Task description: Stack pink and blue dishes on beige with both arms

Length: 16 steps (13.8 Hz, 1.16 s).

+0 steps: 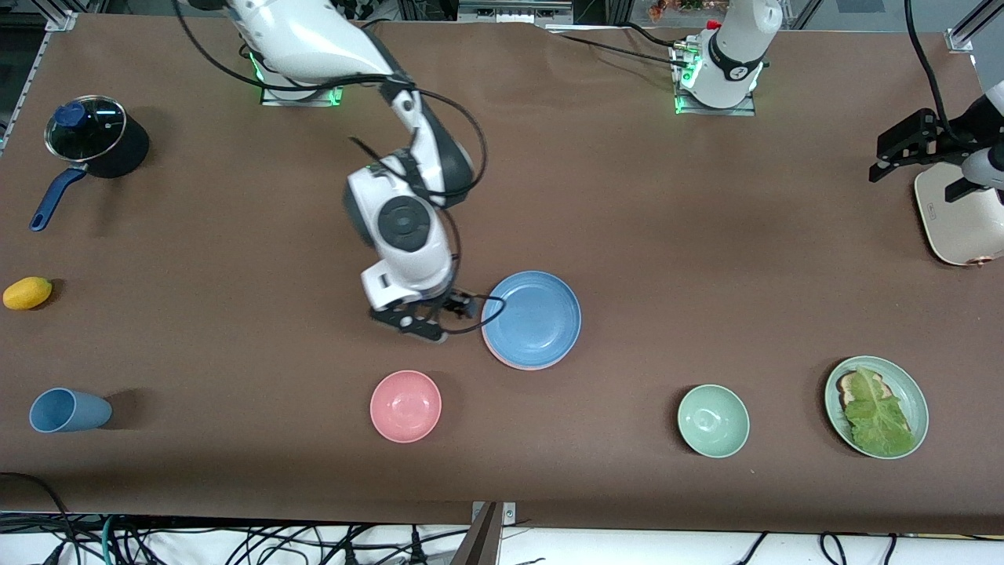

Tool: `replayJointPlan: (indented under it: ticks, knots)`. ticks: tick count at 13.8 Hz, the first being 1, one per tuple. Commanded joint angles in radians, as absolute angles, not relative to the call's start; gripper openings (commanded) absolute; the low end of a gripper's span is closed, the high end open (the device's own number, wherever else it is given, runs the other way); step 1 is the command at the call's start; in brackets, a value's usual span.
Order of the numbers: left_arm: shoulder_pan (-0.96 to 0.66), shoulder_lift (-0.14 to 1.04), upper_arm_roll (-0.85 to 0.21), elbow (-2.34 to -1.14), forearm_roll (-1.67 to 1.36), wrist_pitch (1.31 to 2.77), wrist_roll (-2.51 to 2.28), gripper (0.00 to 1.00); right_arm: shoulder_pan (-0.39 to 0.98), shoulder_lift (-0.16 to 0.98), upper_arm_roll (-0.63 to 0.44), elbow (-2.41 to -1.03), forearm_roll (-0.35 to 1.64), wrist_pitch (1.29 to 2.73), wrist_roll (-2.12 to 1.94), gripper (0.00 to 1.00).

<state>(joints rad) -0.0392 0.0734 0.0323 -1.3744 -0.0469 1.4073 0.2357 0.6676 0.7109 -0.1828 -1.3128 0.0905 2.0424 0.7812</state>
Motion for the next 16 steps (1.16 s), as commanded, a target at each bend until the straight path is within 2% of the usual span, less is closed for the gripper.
replayJointPlan:
  ticks: [1, 6, 10, 14, 16]
  knots:
    - [-0.052, 0.077, 0.032, -1.333, -0.069, 1.350, 0.139, 1.00, 0.602, 0.641, -0.184, -1.327, 0.095, 2.002, 0.695, 1.00]
    - [-0.046, 0.075, 0.002, -1.330, -0.058, 1.348, -0.023, 1.00, 0.480, 0.517, -0.187, -1.327, 0.130, 1.843, 0.422, 1.00]
    - [-0.052, 0.077, 0.006, -1.330, -0.049, 1.347, -0.090, 1.00, 0.401, 0.381, -0.238, -1.344, 0.147, 1.622, 0.226, 1.00]
    - [-0.051, 0.081, -0.005, -1.330, -0.052, 1.350, -0.074, 1.00, 0.296, 0.100, -0.235, -1.609, 0.135, 1.601, 0.122, 1.00]
    - [-0.052, 0.083, -0.006, -1.330, -0.052, 1.350, -0.061, 1.00, 0.224, 0.063, -0.194, -1.626, 0.118, 1.589, 0.055, 1.00]
